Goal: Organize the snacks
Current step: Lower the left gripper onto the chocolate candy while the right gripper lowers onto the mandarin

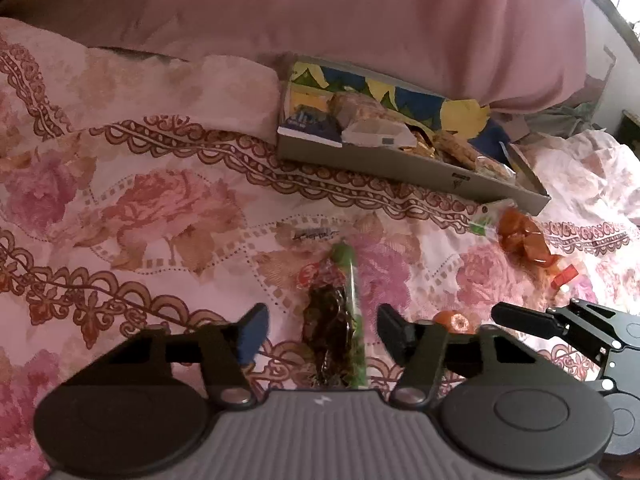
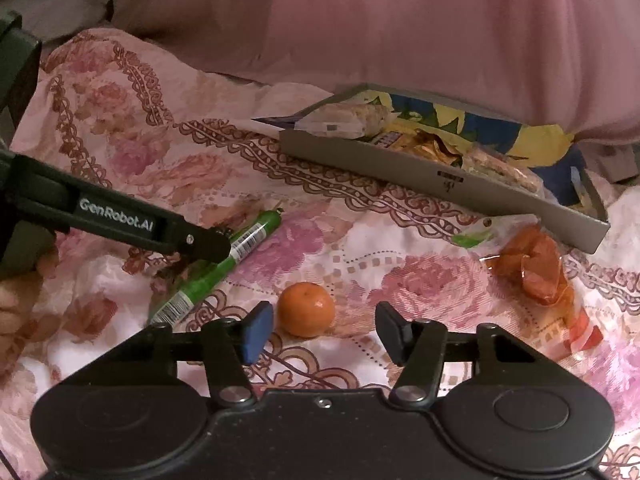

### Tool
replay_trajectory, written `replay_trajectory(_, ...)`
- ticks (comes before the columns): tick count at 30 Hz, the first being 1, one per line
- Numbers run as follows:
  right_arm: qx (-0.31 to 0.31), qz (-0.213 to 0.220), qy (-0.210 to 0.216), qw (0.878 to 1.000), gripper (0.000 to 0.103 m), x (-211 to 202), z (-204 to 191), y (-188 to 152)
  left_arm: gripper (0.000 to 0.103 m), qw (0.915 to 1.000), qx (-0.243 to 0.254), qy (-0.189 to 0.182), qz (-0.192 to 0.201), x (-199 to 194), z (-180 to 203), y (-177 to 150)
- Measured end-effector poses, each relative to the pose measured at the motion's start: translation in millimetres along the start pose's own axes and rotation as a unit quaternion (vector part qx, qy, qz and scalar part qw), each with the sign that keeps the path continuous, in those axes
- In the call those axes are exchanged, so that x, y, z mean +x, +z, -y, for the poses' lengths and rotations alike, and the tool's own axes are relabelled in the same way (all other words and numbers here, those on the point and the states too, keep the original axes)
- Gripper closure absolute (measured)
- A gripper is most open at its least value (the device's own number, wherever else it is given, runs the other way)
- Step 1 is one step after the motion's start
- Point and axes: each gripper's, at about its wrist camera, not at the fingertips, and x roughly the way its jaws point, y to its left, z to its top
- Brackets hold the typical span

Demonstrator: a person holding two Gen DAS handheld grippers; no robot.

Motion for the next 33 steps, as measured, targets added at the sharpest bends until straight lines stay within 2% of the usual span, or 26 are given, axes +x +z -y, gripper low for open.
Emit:
replay_trajectory(3,-0.001,-0.002,0.001,1.0,0.045,2,-2,-1,0.051,0.9999,-0.004,-0.008,-0.007,2,-1,-1)
replay_trajectory(14,0.0,-0.01,0.002,1.0,0.046,12,-5,-2,0.052,0.9994,-0.021,-0.022,-0.016,5,-5,0)
replay_trajectory(20,-0.004,-0.009,0.0,1.0,0.053,15,-6,-2,0.051,0.9995,-0.012,-0.017,-0.025,10,-3,-2)
replay_trajectory(25,-0.002,-0.006,0.005,1.0,0.066,15,-6,-1,0.052,0.9997,-0.005,-0.012,-0.023,10,0,-3)
replay_trajectory(33,-0.001,-0.005,0.008,1.0,0.067,14,-7,-2,0.052,0.9997,0.0,-0.015,-0.021,6,3,-2)
